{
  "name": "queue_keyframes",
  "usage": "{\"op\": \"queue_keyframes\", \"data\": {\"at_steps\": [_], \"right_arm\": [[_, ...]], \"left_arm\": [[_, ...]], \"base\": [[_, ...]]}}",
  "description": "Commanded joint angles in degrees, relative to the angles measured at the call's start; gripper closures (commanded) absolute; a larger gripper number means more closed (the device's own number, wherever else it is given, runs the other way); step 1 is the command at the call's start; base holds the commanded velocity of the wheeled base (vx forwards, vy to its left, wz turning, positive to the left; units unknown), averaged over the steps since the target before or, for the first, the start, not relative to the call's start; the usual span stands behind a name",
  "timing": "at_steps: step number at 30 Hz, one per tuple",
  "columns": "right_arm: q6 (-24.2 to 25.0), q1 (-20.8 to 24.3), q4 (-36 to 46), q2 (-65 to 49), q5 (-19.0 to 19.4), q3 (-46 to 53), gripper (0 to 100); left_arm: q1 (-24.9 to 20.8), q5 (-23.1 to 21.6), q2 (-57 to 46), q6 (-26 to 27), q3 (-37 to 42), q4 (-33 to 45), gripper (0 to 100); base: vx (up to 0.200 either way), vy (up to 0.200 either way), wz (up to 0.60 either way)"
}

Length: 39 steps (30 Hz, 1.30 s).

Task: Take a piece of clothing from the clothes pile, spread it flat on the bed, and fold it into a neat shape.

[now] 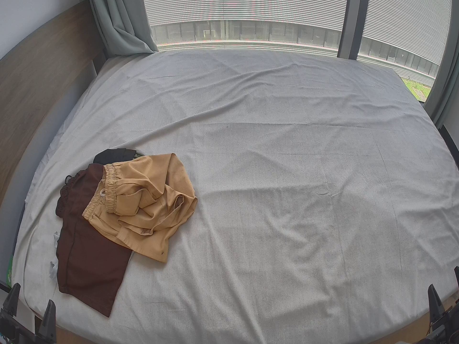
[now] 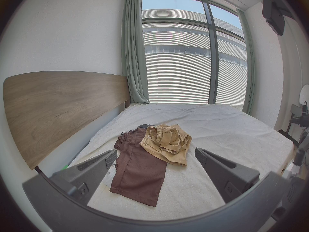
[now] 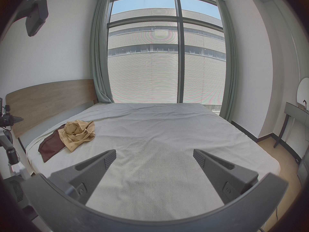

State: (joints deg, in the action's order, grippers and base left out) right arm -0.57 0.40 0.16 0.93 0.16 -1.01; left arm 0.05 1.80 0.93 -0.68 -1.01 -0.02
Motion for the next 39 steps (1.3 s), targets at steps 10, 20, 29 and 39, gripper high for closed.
{"op": "queue_keyframes", "data": {"at_steps": [10,20,29,39], "right_arm": [[0.0,0.0,-0.1,-0.9,0.0,1.0,0],[0.0,0.0,-0.1,-0.9,0.0,1.0,0],[0.1,0.0,0.0,-0.9,0.0,1.0,0],[0.0,0.0,-0.1,-0.9,0.0,1.0,0]], "left_arm": [[0.1,0.5,-0.9,-1.2,1.0,-0.2,0],[0.1,0.2,-0.9,-0.9,1.0,-0.3,0],[-0.6,-0.4,2.9,-2.8,-5.8,-4.6,0],[-2.0,-0.7,5.9,-2.9,-5.9,-4.5,0]], "base": [[0.0,0.0,0.0],[0.0,0.0,0.0],[0.0,0.0,0.0],[0.0,0.0,0.0]]}}
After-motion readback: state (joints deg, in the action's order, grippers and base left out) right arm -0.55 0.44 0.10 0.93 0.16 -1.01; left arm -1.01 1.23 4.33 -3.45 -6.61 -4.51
